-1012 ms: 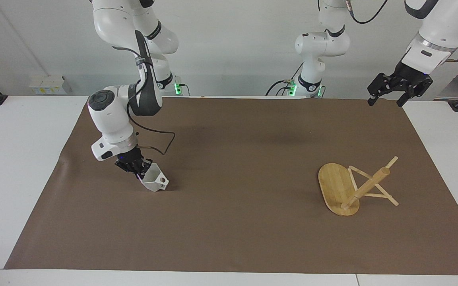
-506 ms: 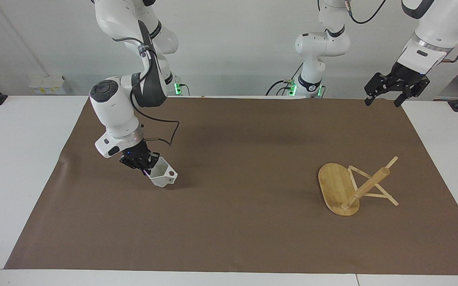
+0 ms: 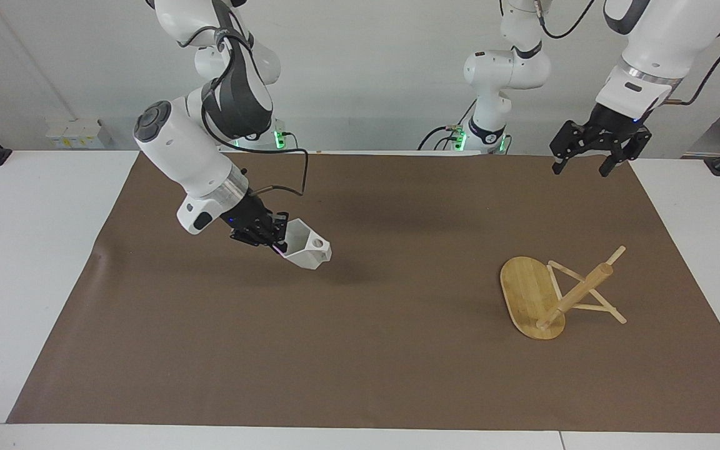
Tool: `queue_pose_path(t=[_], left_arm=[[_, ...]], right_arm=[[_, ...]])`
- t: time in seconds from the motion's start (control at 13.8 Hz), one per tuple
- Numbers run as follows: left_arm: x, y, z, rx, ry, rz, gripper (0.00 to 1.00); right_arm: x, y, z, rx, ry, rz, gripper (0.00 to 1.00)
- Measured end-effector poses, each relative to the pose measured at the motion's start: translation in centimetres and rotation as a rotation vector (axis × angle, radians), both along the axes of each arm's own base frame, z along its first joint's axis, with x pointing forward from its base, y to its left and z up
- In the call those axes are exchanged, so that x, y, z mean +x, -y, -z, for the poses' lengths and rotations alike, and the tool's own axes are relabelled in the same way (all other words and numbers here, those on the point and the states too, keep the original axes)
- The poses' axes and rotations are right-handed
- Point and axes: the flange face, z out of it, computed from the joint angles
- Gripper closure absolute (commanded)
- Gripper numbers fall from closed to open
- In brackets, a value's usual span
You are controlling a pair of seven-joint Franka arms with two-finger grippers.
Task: Hang cup on rack
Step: 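Lift the cup with the right gripper while the left gripper approaches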
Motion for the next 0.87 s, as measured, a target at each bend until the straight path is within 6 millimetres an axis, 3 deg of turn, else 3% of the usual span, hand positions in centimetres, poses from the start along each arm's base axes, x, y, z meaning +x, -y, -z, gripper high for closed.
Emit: queue_pose_path(t=[0.36,0.65,0.87], left_arm=[[-0.2,3.5,0.4,-0.126,0.056,-0.133,0.00],[-1.0,6.8,1.2,-0.127,0.055,-0.055,0.00],[-1.8,7.0,1.8,-0.106,0.059,0.075,0.00]], right_arm=[[-1.5,-6.0,-1.5,0.153,0.013,-0.106,1.00],[-2.8,-10.2,-2.6,0.277,0.011,-0.127,1.00],[-3.3,-12.4,-3.5,0.381,0.030,-0.128,1.00]])
